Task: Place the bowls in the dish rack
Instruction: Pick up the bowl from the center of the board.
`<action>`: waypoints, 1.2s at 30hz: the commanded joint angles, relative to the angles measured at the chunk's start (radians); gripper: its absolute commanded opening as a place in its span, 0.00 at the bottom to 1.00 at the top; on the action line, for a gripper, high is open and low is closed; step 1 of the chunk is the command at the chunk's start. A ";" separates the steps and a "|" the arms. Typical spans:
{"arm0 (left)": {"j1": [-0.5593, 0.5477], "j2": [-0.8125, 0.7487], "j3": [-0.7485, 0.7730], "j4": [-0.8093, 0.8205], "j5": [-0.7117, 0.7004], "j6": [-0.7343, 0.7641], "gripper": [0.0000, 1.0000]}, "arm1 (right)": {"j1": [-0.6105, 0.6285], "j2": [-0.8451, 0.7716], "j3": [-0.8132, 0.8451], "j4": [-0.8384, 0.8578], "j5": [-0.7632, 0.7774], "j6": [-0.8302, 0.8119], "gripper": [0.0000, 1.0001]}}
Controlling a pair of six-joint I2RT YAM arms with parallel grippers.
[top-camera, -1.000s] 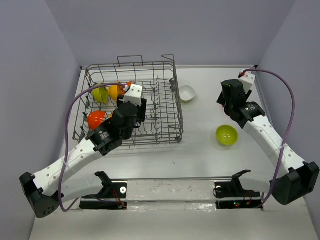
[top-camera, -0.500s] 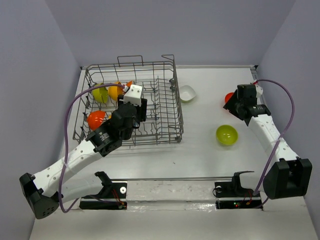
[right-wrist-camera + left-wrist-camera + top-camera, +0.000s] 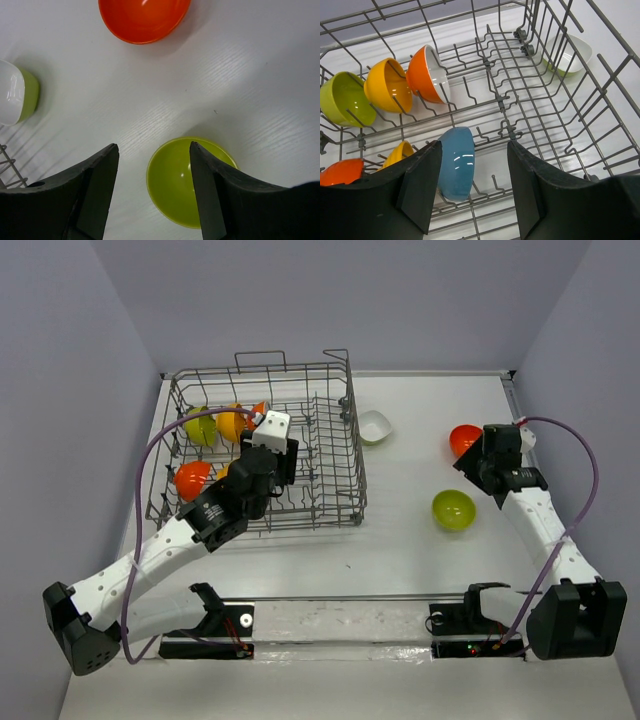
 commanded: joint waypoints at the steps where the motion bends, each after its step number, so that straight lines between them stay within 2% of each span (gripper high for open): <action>1: 0.008 0.000 -0.007 0.050 0.002 0.007 0.66 | -0.014 -0.039 -0.029 0.018 0.032 0.017 0.64; 8: 0.010 0.007 -0.010 0.051 0.007 0.009 0.66 | -0.046 -0.062 -0.088 -0.005 0.023 0.038 0.65; 21: 0.011 0.008 -0.010 0.050 0.012 0.013 0.66 | -0.066 -0.115 -0.111 -0.157 0.027 0.063 0.65; 25: 0.011 0.005 -0.012 0.050 0.010 0.013 0.66 | -0.066 -0.121 -0.112 -0.163 0.053 0.070 0.66; 36: 0.011 0.005 -0.013 0.051 0.018 0.016 0.66 | -0.097 -0.041 -0.126 -0.101 -0.003 0.073 0.67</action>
